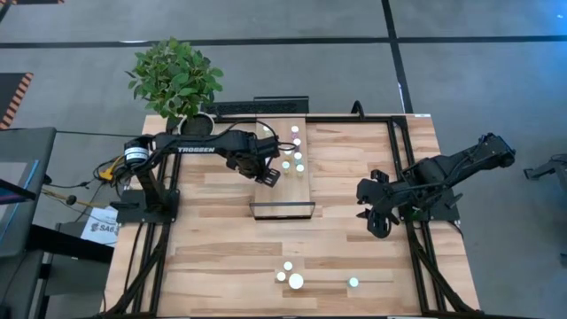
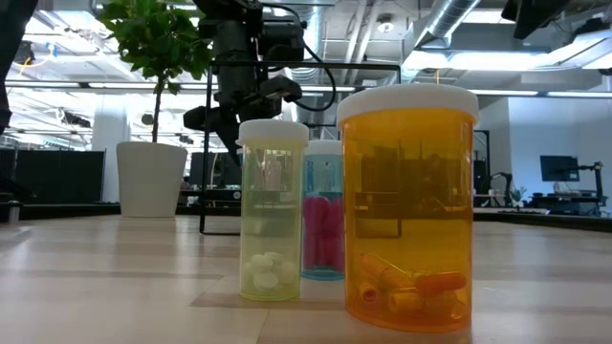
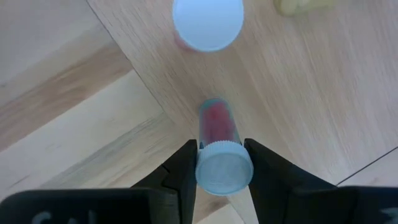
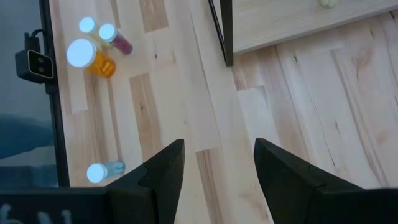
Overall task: Pick and place medicine bottles onto shelf by color
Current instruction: Put the left blue pill bottle on the shelf
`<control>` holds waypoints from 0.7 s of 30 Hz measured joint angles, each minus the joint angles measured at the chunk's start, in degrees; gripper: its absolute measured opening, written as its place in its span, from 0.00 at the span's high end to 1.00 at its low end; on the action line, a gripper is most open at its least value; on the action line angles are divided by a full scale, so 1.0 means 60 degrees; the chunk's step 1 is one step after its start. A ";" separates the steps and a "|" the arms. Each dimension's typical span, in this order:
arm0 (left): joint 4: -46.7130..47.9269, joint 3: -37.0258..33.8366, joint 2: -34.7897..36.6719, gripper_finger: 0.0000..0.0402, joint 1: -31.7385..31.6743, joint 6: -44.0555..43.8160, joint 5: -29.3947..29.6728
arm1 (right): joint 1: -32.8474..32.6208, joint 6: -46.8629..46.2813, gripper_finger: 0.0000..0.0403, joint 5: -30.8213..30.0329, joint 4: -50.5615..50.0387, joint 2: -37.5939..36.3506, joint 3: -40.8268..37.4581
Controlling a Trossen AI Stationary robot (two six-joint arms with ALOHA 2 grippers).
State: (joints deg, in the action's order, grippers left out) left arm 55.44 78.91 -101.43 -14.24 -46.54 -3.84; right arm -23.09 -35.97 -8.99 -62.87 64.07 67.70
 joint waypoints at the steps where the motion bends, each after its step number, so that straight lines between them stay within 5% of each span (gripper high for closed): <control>1: 0.0000 0.0000 0.0000 0.75 0.0000 0.0000 0.0000 | 0.0000 0.0000 0.46 0.0000 0.0004 0.0000 0.0000; 21: -0.0506 0.0000 0.0007 0.75 0.0000 0.0080 0.0282 | 0.0000 -0.0004 0.46 -0.0015 0.0020 0.0000 0.0000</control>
State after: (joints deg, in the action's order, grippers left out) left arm 52.40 78.91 -101.38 -14.24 -46.06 -2.15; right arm -23.09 -35.99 -9.08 -62.75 64.07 67.70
